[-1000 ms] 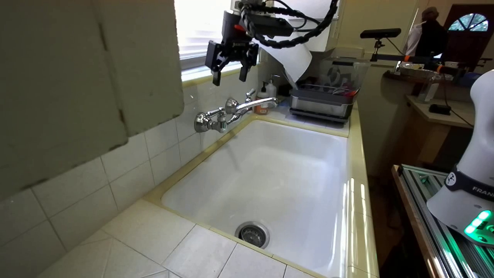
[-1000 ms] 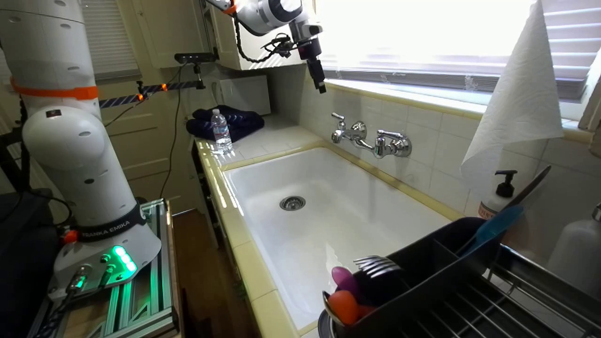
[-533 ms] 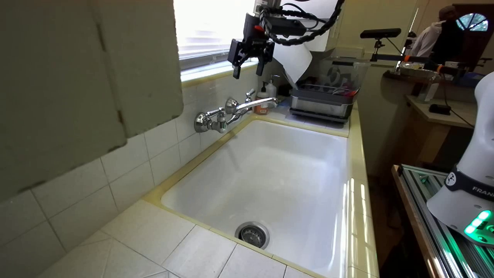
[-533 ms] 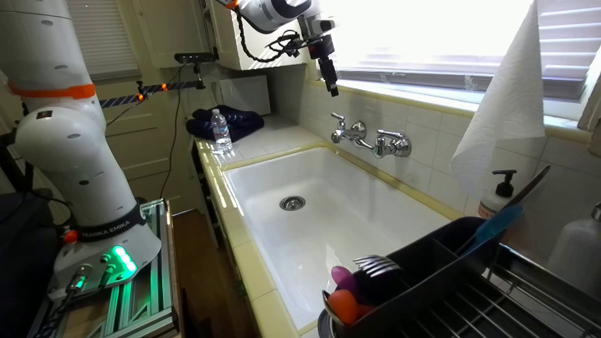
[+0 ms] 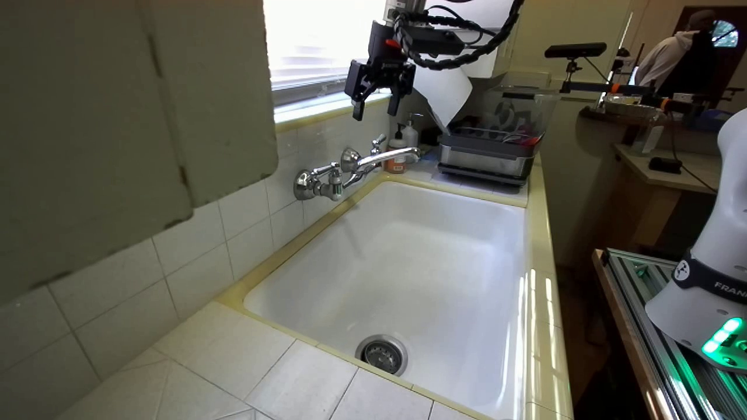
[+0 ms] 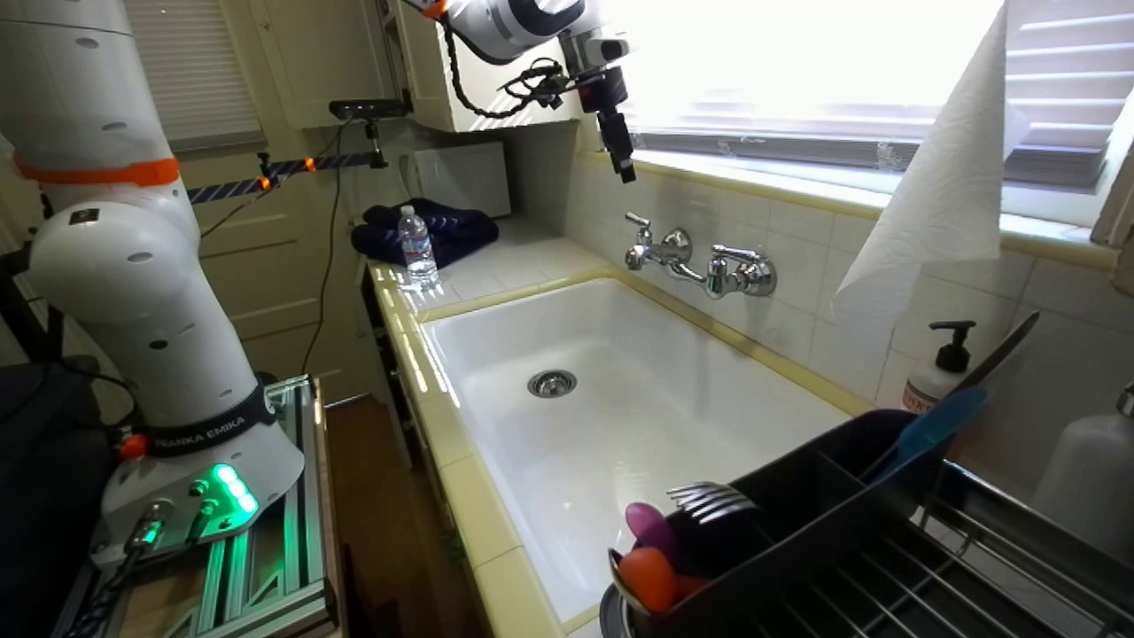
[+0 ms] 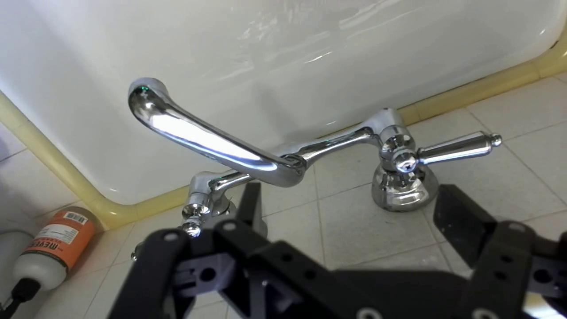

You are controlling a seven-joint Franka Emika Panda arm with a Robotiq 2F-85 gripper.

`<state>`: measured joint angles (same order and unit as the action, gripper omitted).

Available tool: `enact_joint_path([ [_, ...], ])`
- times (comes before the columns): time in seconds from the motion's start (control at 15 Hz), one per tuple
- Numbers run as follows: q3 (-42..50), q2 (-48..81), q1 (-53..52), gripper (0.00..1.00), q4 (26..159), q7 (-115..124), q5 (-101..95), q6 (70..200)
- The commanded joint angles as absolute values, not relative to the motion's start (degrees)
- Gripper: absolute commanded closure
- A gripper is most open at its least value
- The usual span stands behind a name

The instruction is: Push the faucet handle on the left backwards then push the faucet to the right.

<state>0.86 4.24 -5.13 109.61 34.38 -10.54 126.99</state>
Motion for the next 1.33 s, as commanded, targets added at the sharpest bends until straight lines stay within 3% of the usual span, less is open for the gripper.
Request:
enact_joint_path([
  [0.0,0.21,4.25,-4.49,0.0,109.52,34.37,-10.57,126.87],
  [0.4,1.55,4.25,-2.35,0.0,110.44,35.71,-8.89,129.05],
  [0.8,2.13,3.84,1.35,0.0,112.8,16.54,4.34,128.46],
  [1.27,3.92,4.77,4.02,0.0,114.27,2.39,4.41,123.71],
])
